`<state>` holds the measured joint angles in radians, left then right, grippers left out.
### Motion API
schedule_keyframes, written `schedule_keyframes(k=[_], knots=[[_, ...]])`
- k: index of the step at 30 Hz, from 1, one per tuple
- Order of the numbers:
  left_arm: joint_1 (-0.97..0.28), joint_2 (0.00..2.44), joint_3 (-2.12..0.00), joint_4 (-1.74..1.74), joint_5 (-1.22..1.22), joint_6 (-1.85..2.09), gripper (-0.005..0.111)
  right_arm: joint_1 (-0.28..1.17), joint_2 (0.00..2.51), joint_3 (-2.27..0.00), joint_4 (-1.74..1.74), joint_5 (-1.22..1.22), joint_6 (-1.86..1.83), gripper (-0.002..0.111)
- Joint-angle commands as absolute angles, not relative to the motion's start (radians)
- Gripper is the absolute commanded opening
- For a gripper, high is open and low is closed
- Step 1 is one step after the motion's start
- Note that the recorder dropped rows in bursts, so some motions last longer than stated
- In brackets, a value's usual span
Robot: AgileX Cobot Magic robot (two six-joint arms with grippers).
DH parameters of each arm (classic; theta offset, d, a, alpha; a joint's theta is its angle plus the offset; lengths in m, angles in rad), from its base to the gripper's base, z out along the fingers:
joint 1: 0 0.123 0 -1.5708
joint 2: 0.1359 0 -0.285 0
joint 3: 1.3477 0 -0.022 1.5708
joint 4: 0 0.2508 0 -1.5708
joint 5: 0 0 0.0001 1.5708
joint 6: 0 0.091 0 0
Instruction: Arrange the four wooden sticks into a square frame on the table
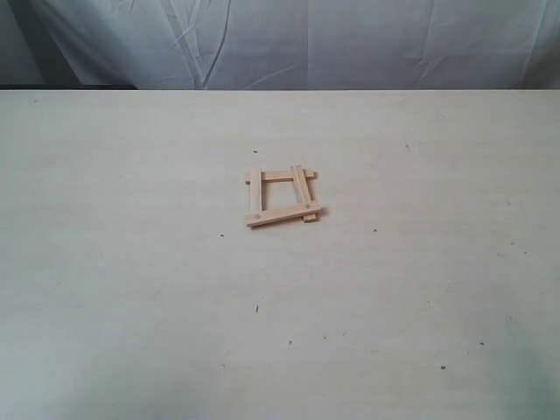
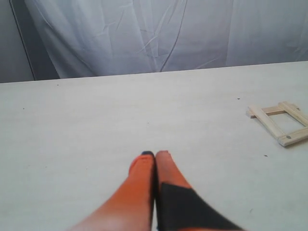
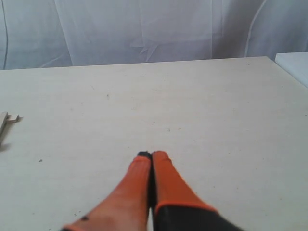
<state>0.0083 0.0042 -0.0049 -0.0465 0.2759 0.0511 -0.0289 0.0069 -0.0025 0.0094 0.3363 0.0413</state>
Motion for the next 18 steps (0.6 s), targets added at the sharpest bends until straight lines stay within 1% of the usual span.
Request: schedule_keyframes(k=[1, 18], knots=[[0.009, 0.000, 0.000, -0.033, 0.265, 0.048, 0.000, -0.035, 0.000, 0.000, 0.010, 0.328, 0.037, 0.000], [0.009, 0.000, 0.000, -0.024, 0.265, 0.050, 0.000, -0.035, 0.000, 0.000, 0.010, 0.325, 0.037, 0.000]])
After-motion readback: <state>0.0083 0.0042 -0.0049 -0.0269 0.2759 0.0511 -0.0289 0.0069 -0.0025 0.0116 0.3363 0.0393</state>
